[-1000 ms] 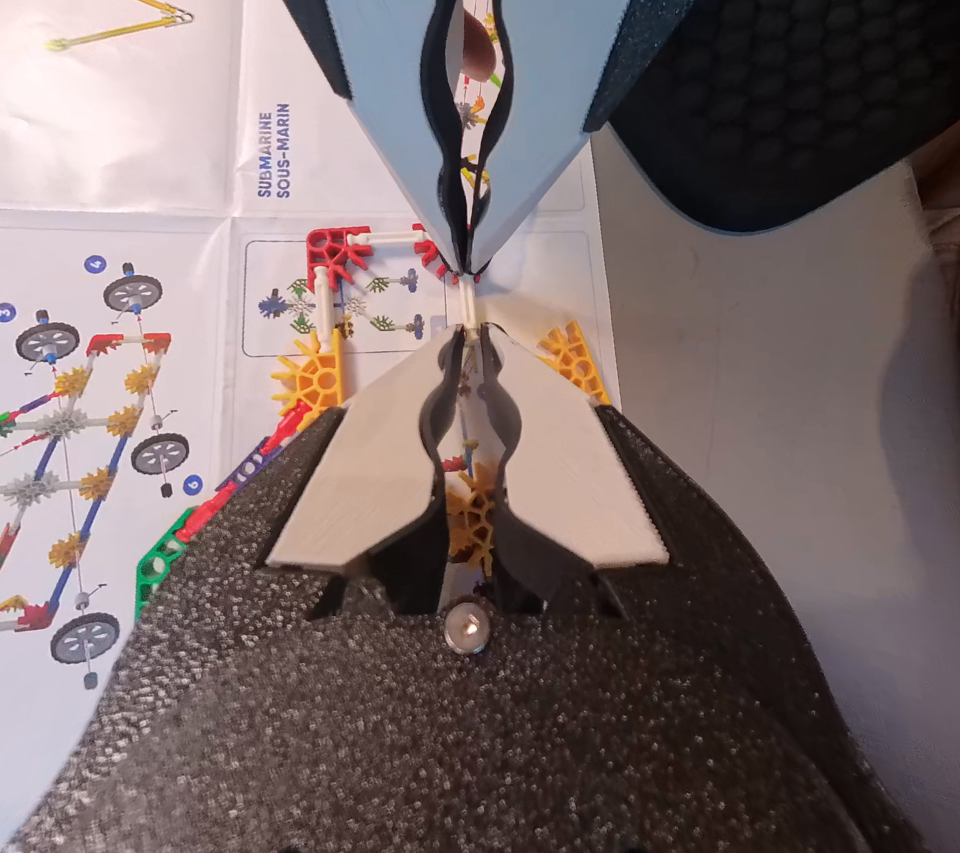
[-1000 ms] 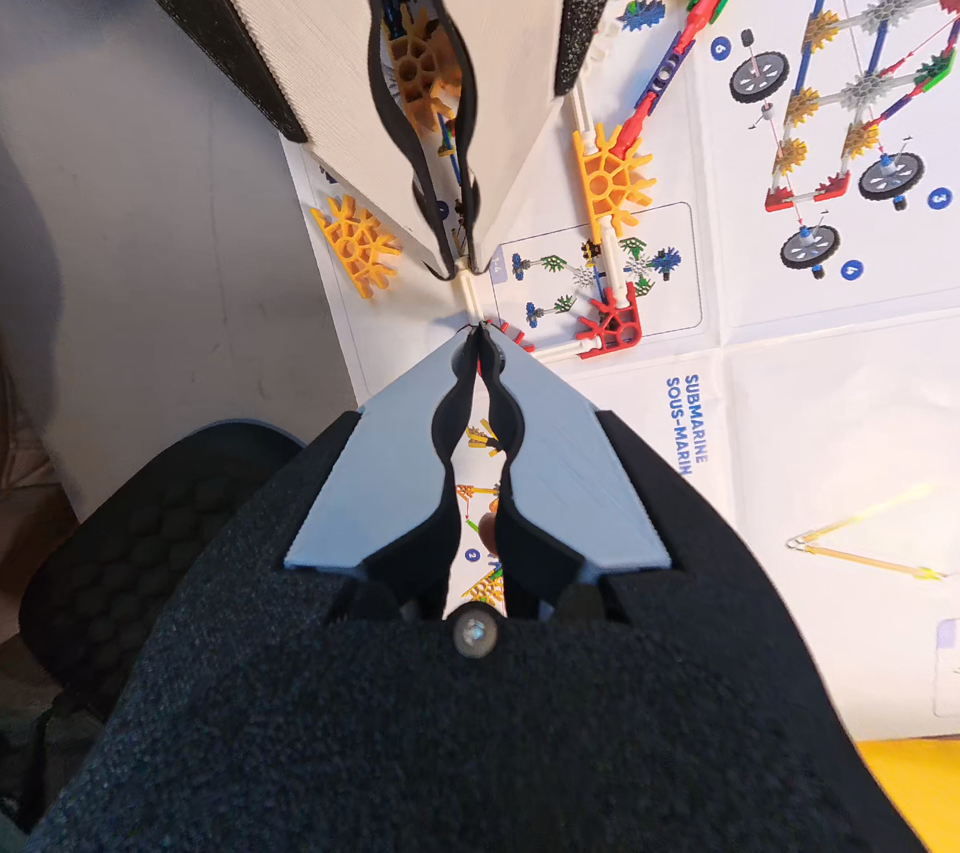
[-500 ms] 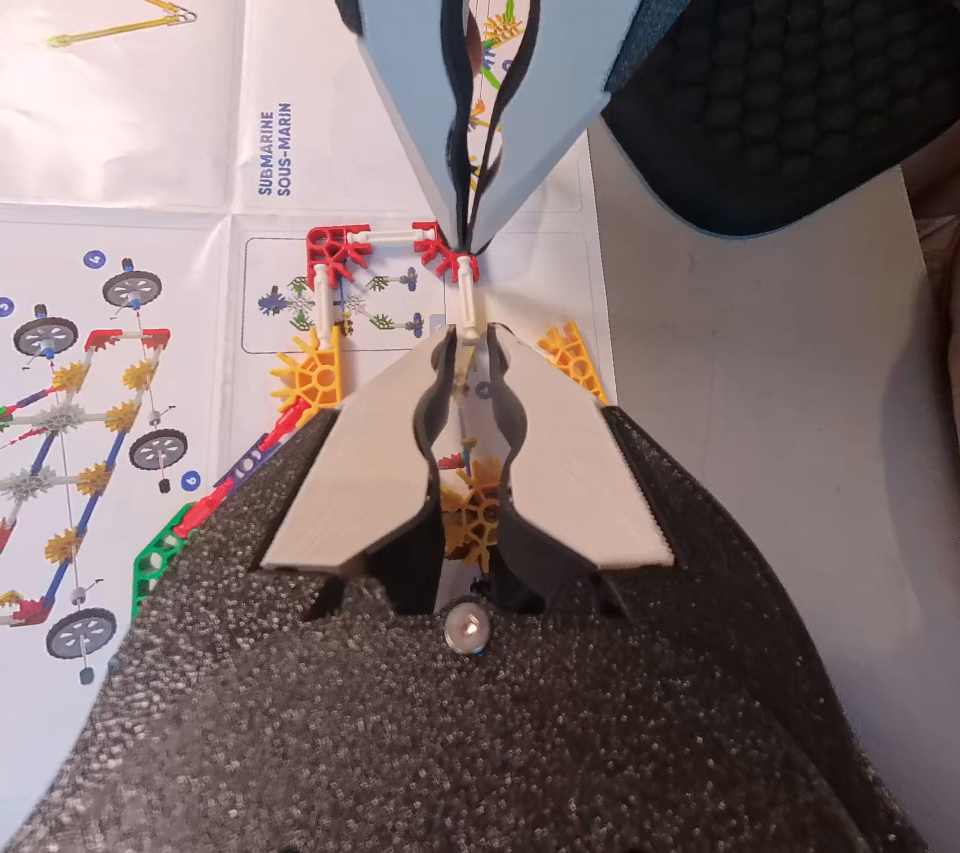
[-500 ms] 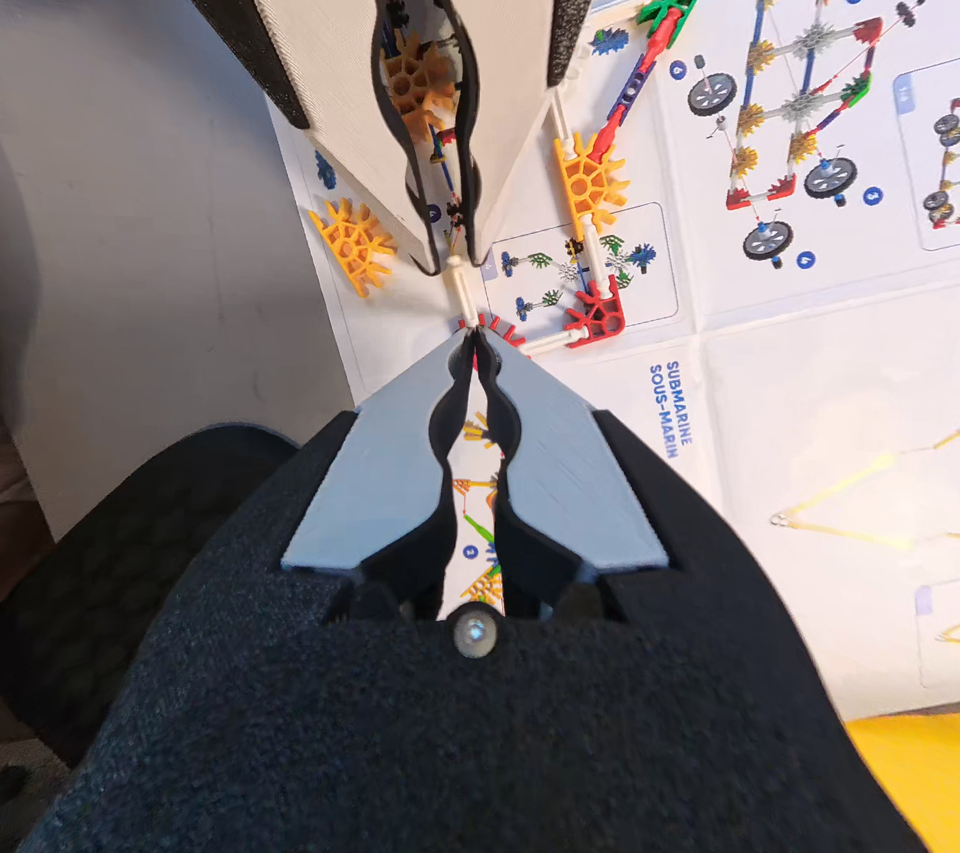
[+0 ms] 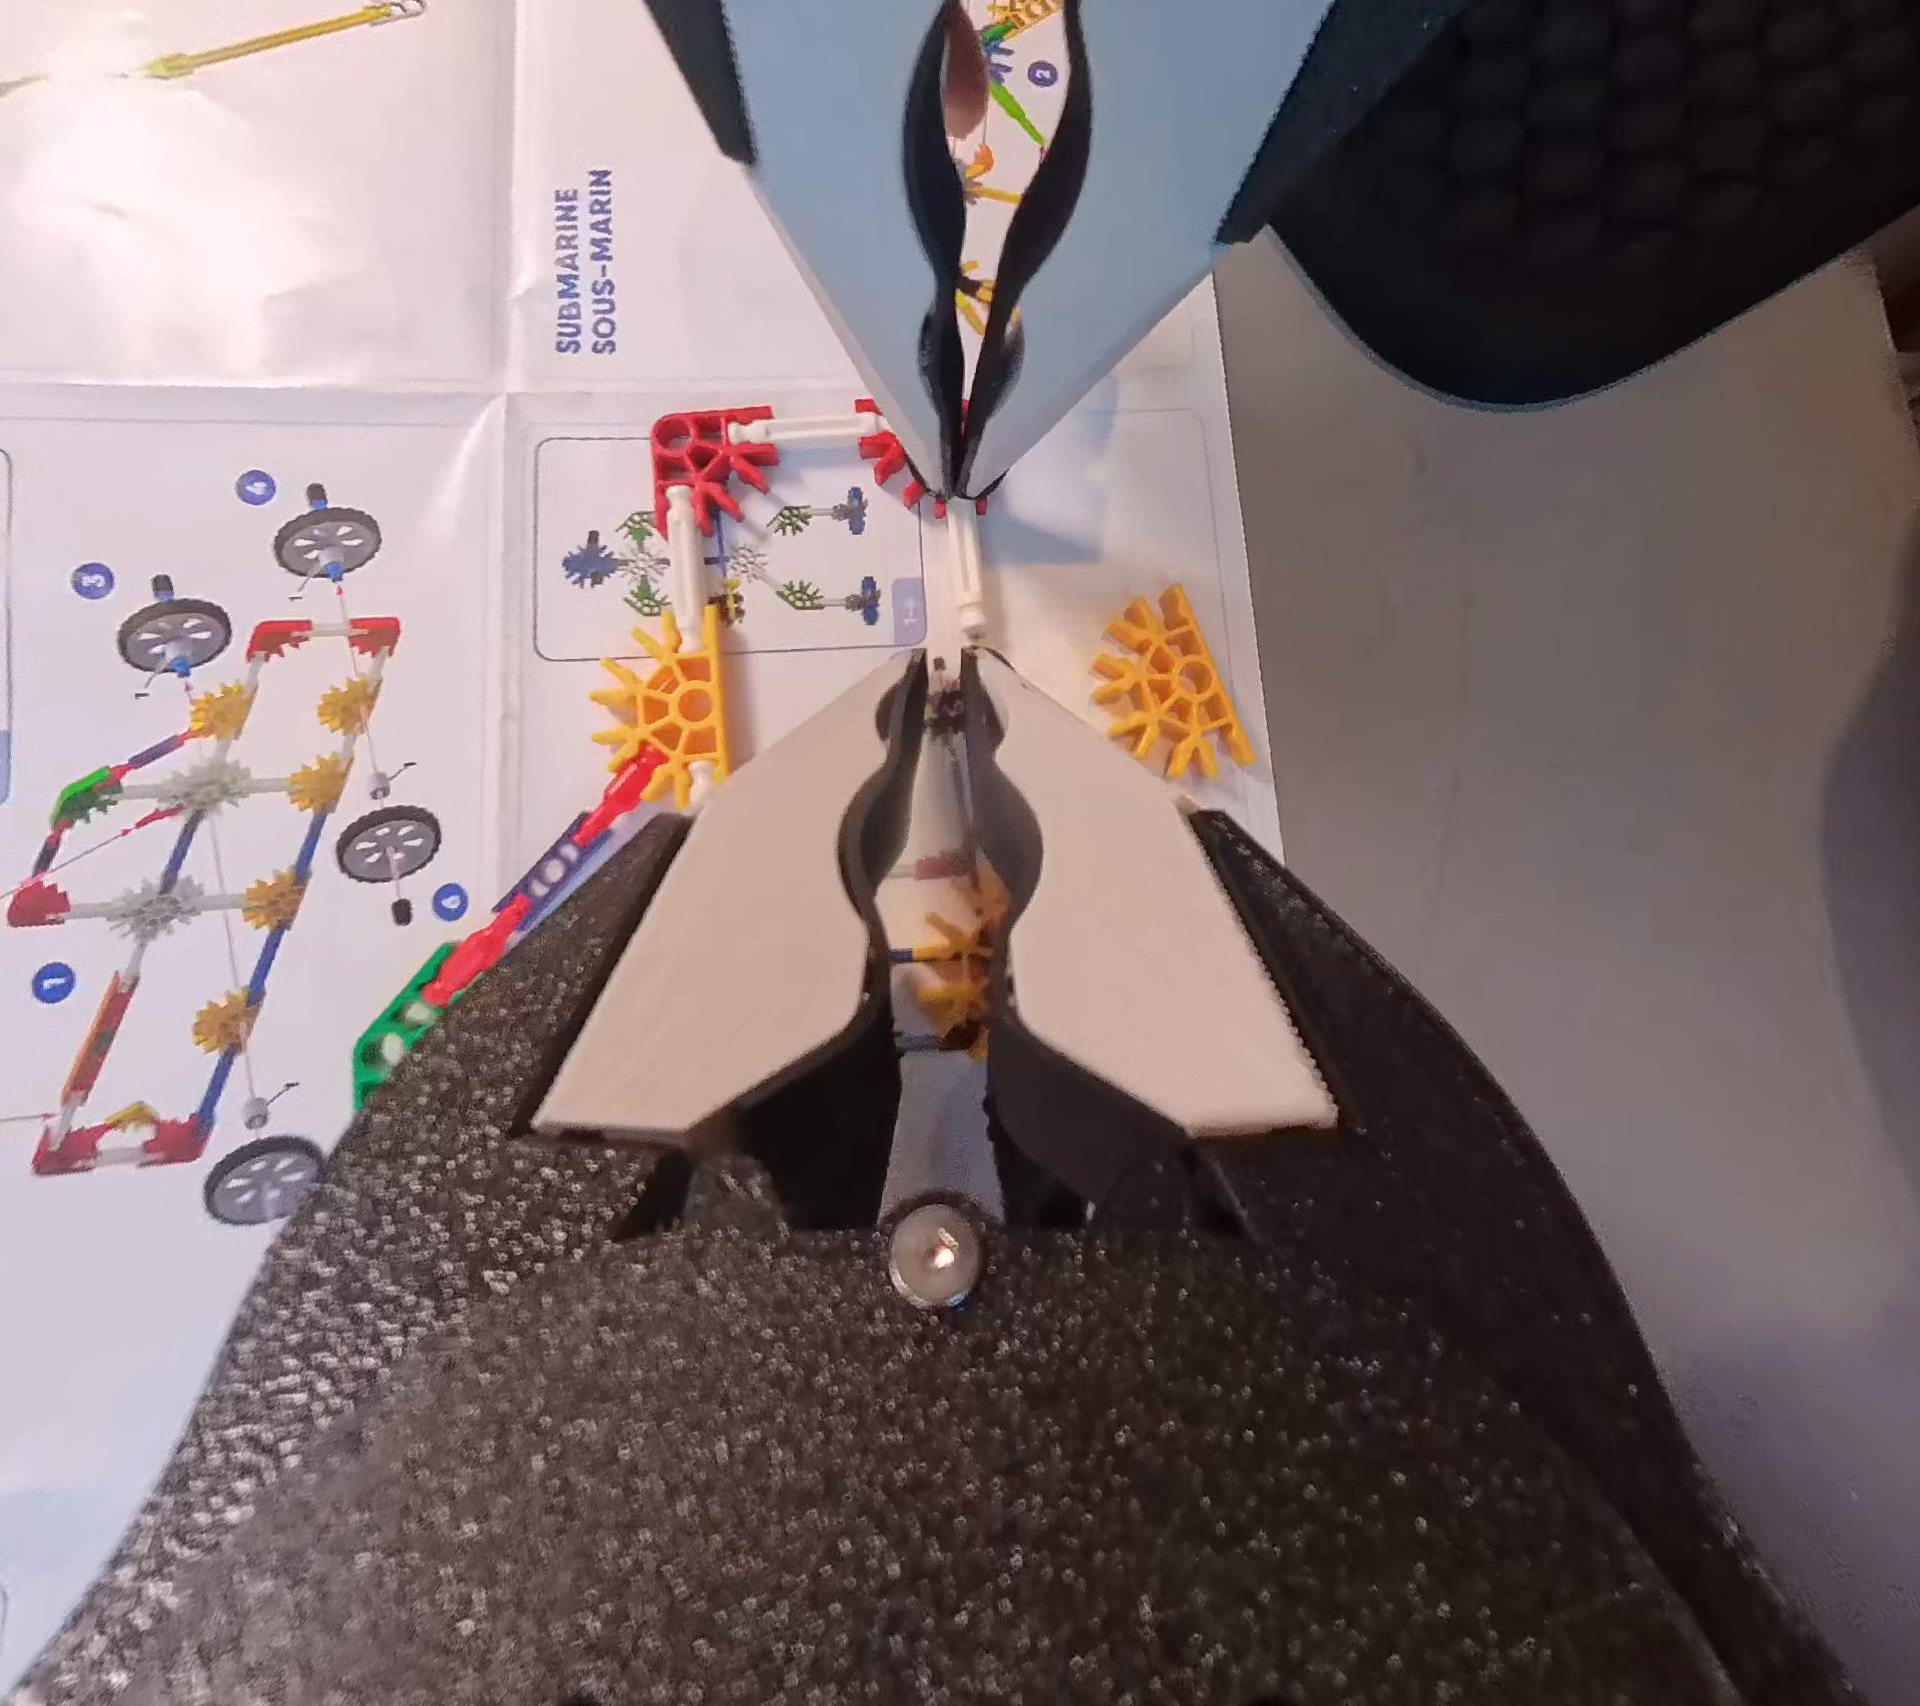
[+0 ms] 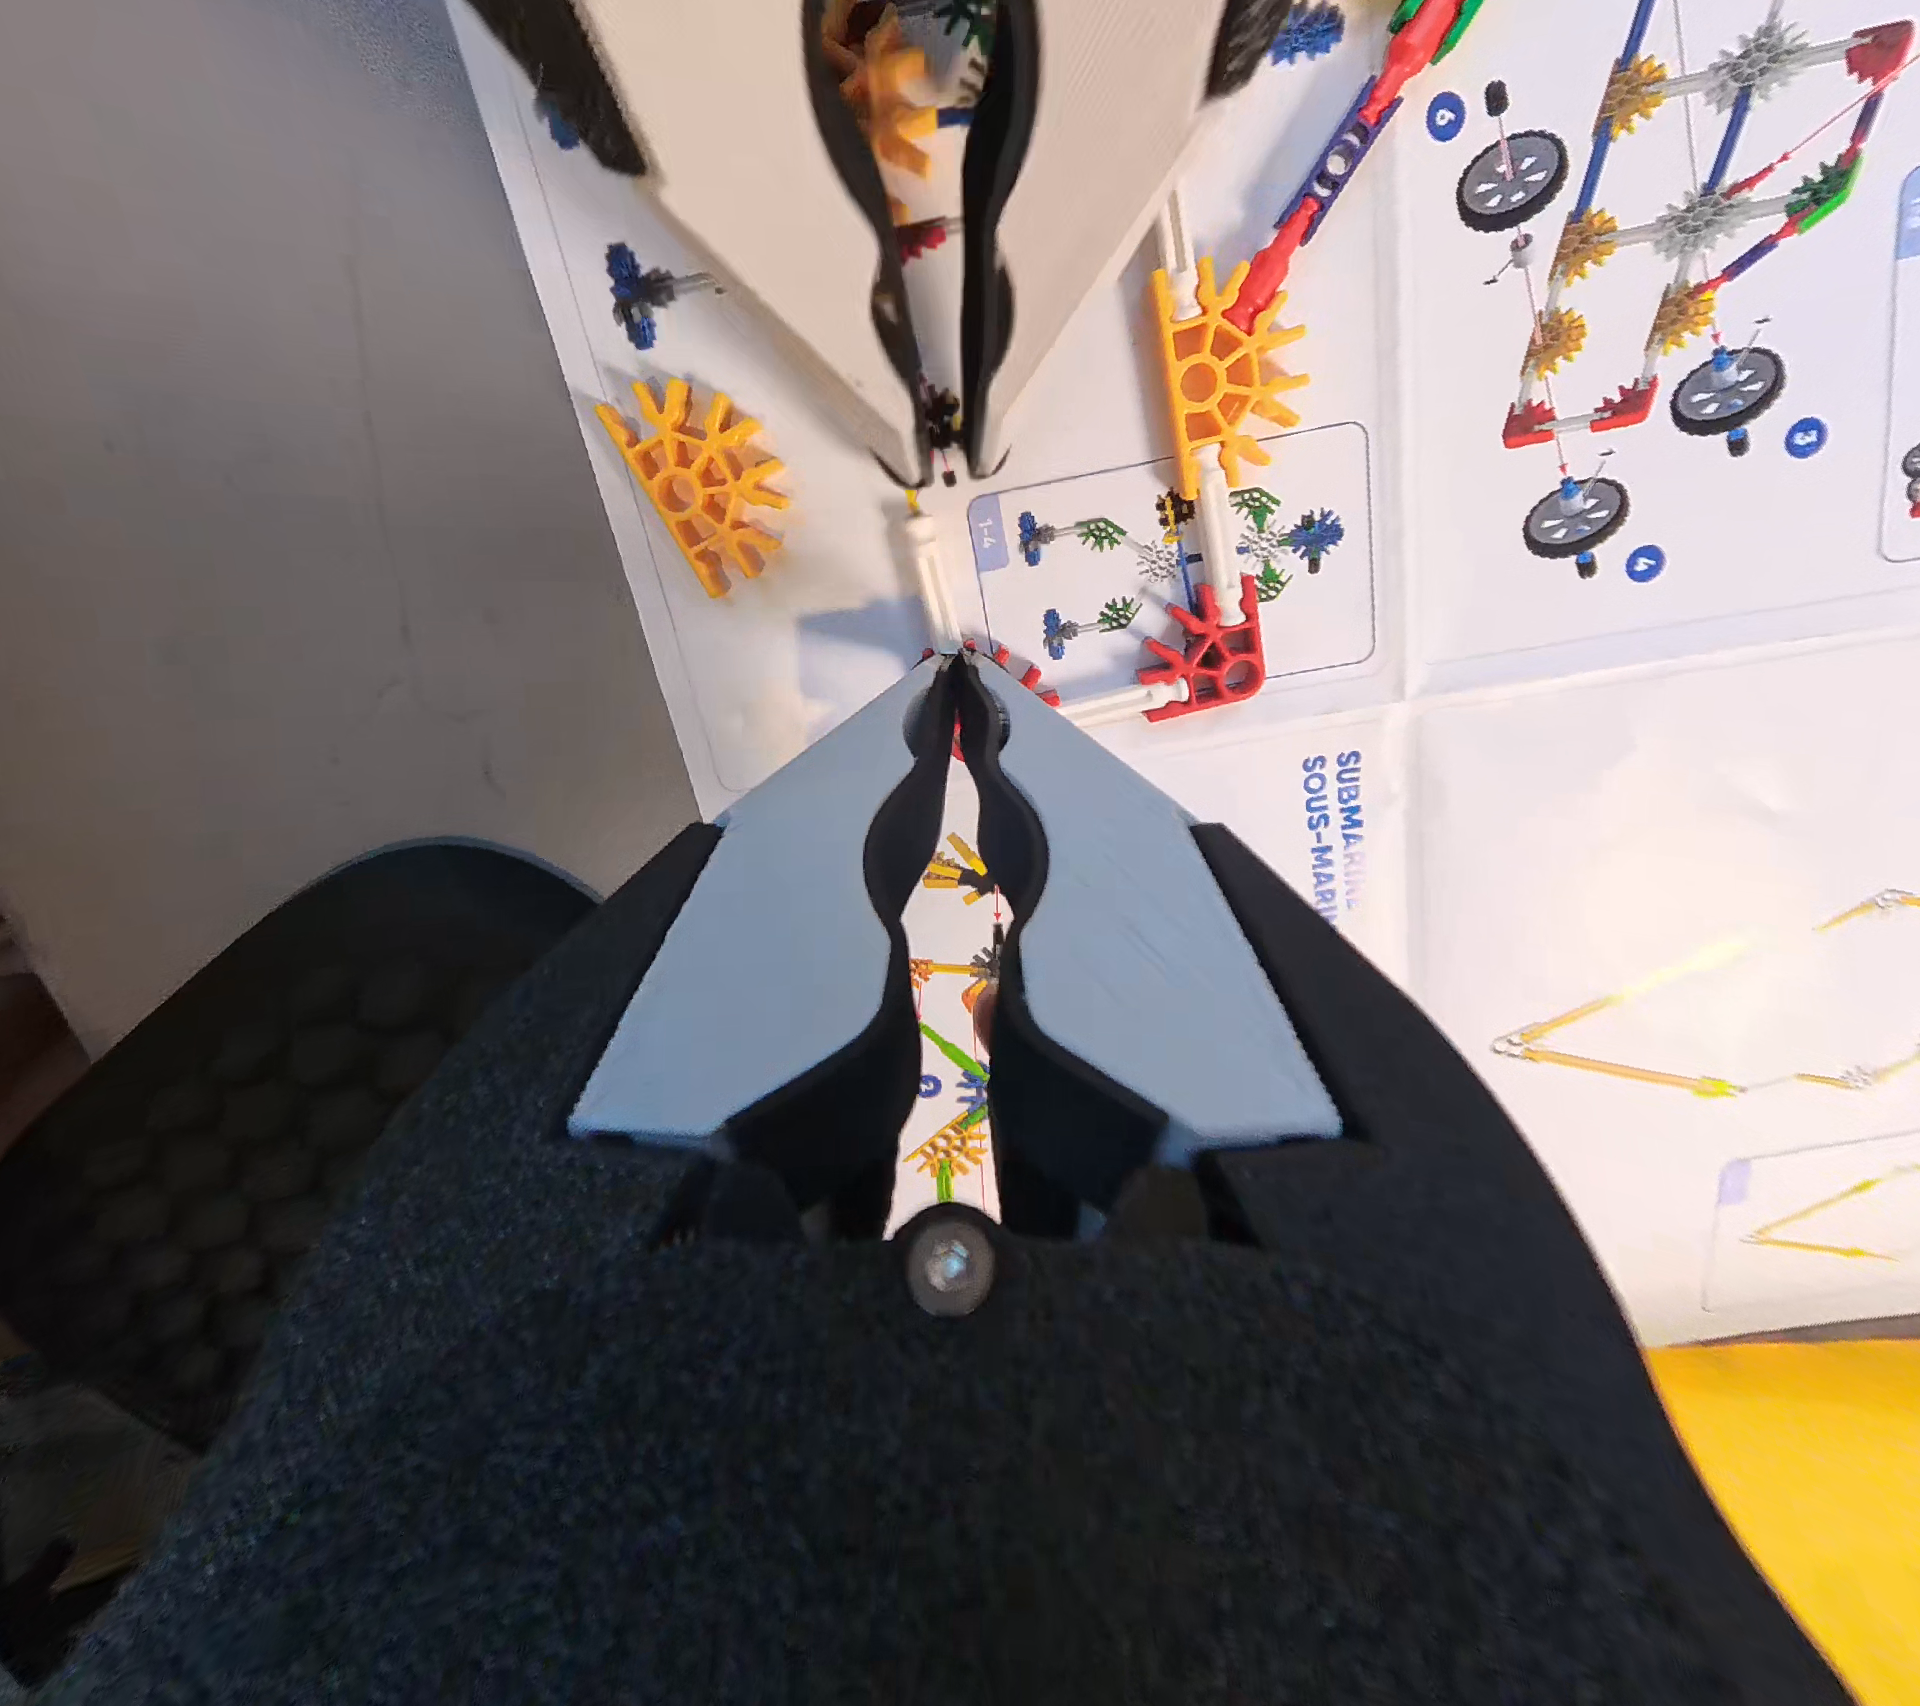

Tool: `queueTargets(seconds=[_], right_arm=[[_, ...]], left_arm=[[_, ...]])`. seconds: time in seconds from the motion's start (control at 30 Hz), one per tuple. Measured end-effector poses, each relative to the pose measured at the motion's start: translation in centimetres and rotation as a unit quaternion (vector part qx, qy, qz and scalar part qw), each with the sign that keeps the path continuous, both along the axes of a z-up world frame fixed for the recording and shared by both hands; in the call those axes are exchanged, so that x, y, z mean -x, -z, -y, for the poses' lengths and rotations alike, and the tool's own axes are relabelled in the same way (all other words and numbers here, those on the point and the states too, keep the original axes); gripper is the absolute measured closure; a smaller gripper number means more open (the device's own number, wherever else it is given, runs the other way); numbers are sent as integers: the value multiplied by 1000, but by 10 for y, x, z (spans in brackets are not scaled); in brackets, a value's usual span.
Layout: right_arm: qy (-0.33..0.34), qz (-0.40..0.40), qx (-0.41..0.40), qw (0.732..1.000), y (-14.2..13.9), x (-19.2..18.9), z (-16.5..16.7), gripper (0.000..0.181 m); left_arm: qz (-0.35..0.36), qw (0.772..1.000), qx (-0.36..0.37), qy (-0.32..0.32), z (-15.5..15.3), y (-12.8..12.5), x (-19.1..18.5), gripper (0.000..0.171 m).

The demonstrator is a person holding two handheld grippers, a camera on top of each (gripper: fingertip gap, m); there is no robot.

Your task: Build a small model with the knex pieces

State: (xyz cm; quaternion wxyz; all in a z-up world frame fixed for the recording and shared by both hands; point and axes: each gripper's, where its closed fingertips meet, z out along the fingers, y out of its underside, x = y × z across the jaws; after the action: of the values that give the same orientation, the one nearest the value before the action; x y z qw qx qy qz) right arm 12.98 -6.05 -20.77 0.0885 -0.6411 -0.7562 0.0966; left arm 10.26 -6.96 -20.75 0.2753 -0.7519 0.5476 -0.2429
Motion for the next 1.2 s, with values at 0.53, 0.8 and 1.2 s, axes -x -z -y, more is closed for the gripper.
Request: queueTargets(seconds=[0.53,0.8,1.2], right_arm=[[41,-155,12,987,-16,0,22,163],[16,-160,25,987,0,13,46,150],[26,-149,29,988,3,20,46,159]], left_arm=[[10,997,-12,-77,15,-29,74,155],[7,997,-7,-80,46,1,83,150],[-8,995,-61,-85,41,4,92,161]])
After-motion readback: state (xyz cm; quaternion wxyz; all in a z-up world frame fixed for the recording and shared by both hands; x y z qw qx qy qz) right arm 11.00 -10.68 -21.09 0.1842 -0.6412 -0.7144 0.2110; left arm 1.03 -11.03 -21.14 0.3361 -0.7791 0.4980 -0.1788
